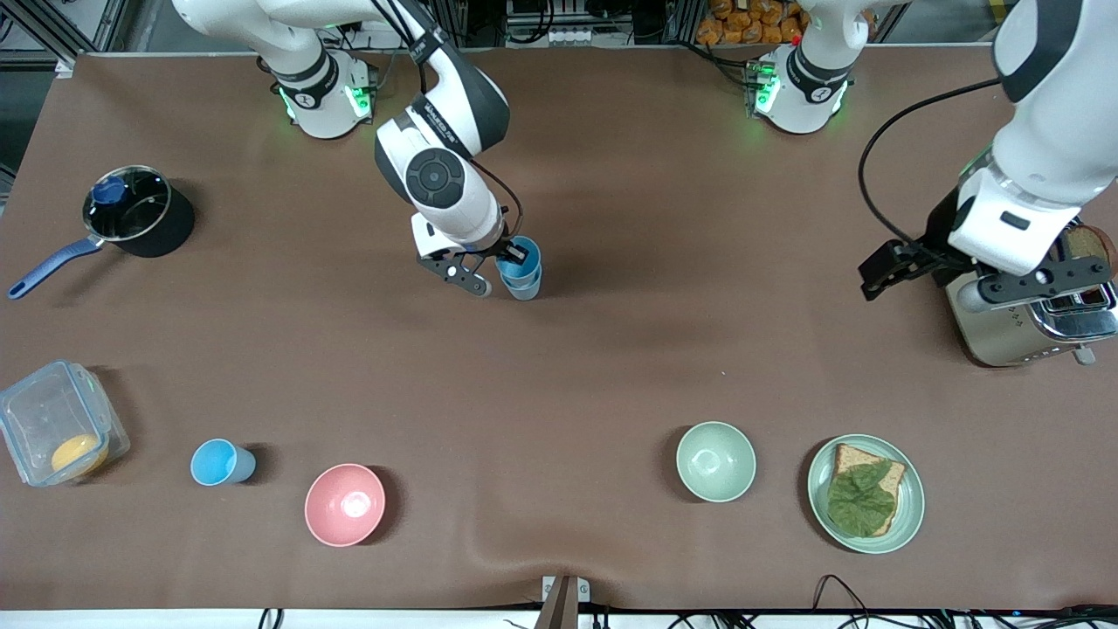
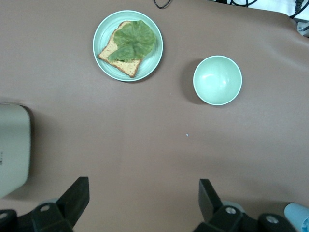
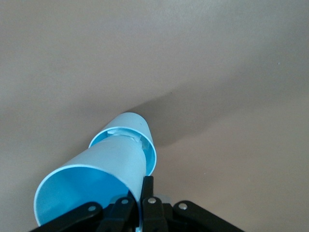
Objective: Stack blue cups with both arms
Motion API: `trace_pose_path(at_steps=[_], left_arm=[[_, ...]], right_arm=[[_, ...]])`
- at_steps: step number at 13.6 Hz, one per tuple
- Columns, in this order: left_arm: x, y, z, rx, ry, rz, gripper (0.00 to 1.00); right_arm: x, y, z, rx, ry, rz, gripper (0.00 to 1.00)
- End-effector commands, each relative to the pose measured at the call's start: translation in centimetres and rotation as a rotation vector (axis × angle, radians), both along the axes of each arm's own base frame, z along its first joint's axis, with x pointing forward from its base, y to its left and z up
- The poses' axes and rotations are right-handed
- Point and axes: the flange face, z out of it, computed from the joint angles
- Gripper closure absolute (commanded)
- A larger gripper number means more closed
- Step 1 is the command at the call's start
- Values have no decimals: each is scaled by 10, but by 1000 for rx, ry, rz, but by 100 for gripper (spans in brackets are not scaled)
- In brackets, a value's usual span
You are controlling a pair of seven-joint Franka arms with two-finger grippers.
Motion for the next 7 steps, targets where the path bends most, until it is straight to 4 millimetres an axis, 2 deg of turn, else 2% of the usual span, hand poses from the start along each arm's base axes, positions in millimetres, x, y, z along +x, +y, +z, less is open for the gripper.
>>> trace_pose_path(at_steps=[1, 4, 6, 7], left_arm=[[-7, 6, 8, 24, -4, -94, 0], [-4, 16, 22, 27, -29, -113, 0], [-3, 26, 23, 32, -27, -104, 0], [-3, 27, 23, 32, -26, -102, 0]], right_arm=[[-10, 11, -3, 0, 6, -32, 100], [-15, 14, -6, -7, 13, -26, 100], [-11, 11, -7, -8, 13, -31, 100], [-6, 6, -6, -11, 14, -40, 79]])
